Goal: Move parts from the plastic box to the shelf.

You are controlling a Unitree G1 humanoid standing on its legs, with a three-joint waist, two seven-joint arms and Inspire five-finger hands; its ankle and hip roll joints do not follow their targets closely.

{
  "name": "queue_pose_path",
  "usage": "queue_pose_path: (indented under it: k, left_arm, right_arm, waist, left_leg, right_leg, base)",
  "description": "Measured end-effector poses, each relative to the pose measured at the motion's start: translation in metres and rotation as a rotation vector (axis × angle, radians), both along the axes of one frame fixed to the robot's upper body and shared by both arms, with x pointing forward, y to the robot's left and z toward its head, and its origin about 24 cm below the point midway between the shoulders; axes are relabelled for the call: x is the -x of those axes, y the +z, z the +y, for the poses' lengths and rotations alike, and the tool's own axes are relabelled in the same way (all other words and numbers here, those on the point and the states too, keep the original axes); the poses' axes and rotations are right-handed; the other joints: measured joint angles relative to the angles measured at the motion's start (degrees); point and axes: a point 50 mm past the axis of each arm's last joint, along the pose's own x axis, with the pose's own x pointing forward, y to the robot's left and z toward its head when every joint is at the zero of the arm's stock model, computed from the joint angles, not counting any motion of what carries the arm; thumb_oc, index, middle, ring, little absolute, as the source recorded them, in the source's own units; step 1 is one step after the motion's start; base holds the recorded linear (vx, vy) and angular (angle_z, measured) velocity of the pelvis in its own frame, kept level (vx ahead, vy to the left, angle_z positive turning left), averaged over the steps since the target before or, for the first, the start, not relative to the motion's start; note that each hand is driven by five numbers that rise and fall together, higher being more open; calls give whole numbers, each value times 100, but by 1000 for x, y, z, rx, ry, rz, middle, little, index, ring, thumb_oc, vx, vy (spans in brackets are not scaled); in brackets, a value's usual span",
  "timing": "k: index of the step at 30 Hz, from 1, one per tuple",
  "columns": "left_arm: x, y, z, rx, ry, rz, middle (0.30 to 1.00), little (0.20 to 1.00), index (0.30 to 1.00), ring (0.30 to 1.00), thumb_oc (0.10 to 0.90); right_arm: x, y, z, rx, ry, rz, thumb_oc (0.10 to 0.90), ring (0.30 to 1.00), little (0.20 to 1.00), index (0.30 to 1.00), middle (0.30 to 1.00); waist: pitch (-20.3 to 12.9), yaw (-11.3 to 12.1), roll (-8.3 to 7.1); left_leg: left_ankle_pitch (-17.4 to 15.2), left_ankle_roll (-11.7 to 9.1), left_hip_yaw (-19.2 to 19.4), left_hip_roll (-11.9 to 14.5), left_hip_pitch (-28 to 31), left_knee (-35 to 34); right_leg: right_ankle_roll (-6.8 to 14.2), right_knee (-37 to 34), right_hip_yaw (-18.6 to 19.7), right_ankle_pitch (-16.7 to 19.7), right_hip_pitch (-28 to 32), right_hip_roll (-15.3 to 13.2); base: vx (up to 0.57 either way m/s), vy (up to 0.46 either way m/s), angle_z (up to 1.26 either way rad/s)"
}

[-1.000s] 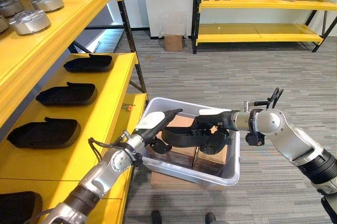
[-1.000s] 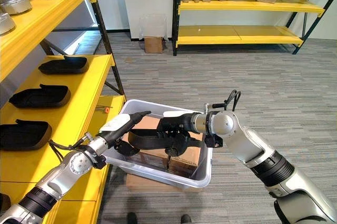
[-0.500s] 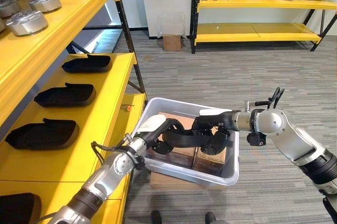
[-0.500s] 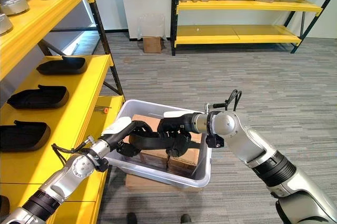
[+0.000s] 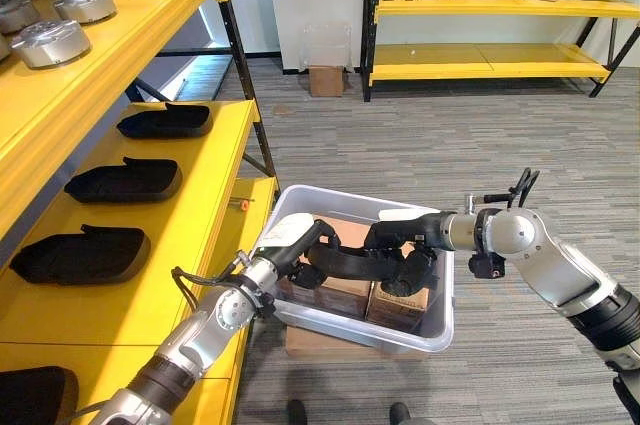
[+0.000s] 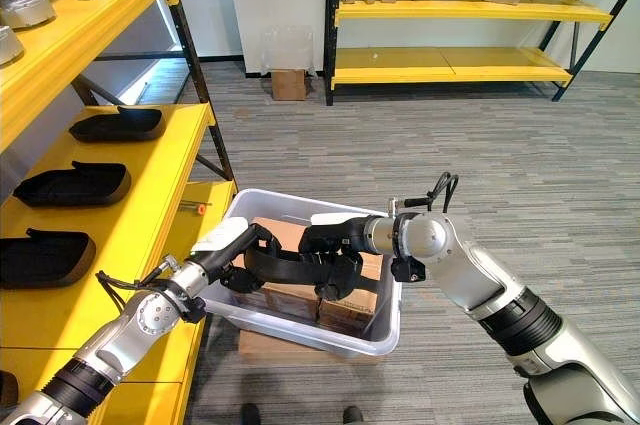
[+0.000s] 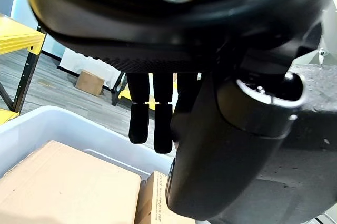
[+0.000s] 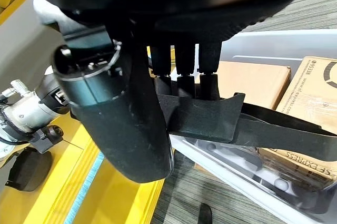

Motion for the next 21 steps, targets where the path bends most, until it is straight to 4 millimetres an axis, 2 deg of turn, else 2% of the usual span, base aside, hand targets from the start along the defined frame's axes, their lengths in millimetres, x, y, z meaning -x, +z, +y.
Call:
queue_pose_path:
  k: [12, 13, 17, 21]
  left_arm:
    - [-10, 19, -6, -52, -67, -38, 300, 300, 300, 300, 400]
    - [-9, 18, -6, -60, -73, -36, 300, 300, 300, 300, 400]
    - [-9, 16, -5, -73, -65, -22, 300, 300, 300, 300, 400]
    - [-8, 15, -7, -68, -72, -16, 300, 300, 300, 300, 400]
  right_arm:
    - [1, -5, 4, -1, 15, 17, 400, 300, 300, 300, 300]
    - [1, -8, 6, -17, 10, 44, 900, 1000, 1000, 1000, 1000]
    - [-3, -27, 5, -103, -67, 157, 900, 1000, 1000, 1000, 1000]
    - [3, -44, 11, -202, -112, 198, 900, 1000, 1000, 1000, 1000]
  waist:
    - [-21, -21, -36]
    - [-31, -57, -52]
    - [-48, -99, -80]
    - [-48, -120, -80]
  left_leg:
    - [1, -2, -1, -1, -2, 0]
    - [2, -3, -1, -2, -2, 0]
    - [6, -7, -2, -2, -1, -1]
    - [5, -6, -2, -2, -1, -1]
  right_leg:
    - [-2, 1, 3, 2, -2, 0]
    - [-3, 1, 3, 4, -1, 0]
    - [1, 0, 4, 7, 1, -2]
    - [0, 0, 5, 7, 0, -2]
  base:
    - [-3, 1, 0]
    - [0, 0, 0]
    - [0, 0, 0]
    - [0, 0, 0]
